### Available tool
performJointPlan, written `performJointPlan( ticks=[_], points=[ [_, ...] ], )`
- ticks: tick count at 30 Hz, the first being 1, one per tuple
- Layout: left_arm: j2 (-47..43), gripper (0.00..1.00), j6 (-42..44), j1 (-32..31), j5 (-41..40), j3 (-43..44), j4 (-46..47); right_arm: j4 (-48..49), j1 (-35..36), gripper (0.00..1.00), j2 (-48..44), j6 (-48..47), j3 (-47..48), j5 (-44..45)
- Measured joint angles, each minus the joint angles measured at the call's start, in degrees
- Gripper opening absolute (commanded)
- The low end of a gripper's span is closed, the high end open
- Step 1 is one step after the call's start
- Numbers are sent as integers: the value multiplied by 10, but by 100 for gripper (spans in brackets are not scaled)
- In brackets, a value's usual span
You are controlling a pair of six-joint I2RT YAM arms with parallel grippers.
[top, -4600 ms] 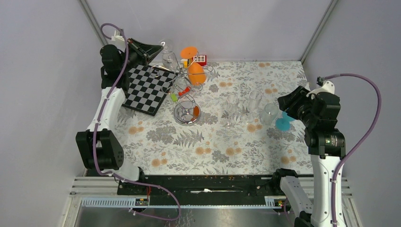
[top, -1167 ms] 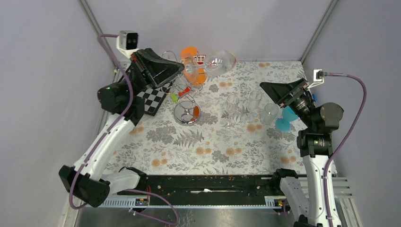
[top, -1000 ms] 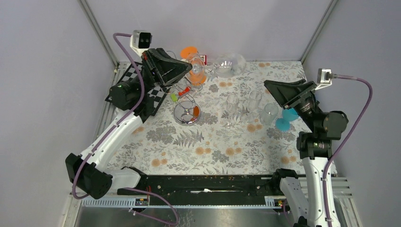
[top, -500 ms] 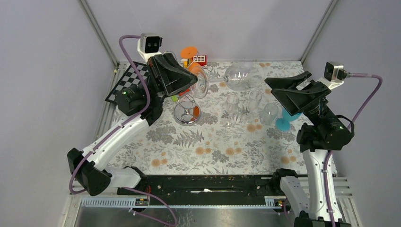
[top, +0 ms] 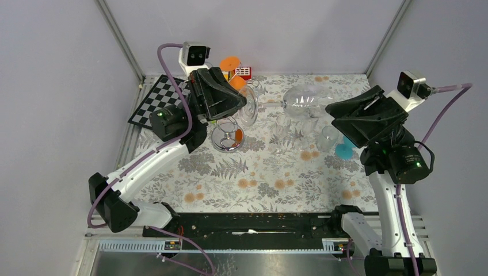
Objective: Take the wine glass off the wine glass rack
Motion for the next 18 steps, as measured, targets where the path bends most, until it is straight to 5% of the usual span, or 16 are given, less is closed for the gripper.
performJointPlan(
  ticks=[9, 13, 18],
  points=[
    [7, 0, -11, -7, 0, 2, 7, 11, 56, 52, 22, 0, 10, -10],
    [7, 0, -12, -7, 0, 2, 7, 10, 67, 34, 29, -5, 10, -12],
    [12, 0, -20, -14, 0, 12, 10, 15, 70, 24, 26, -9, 10, -11]
  ],
)
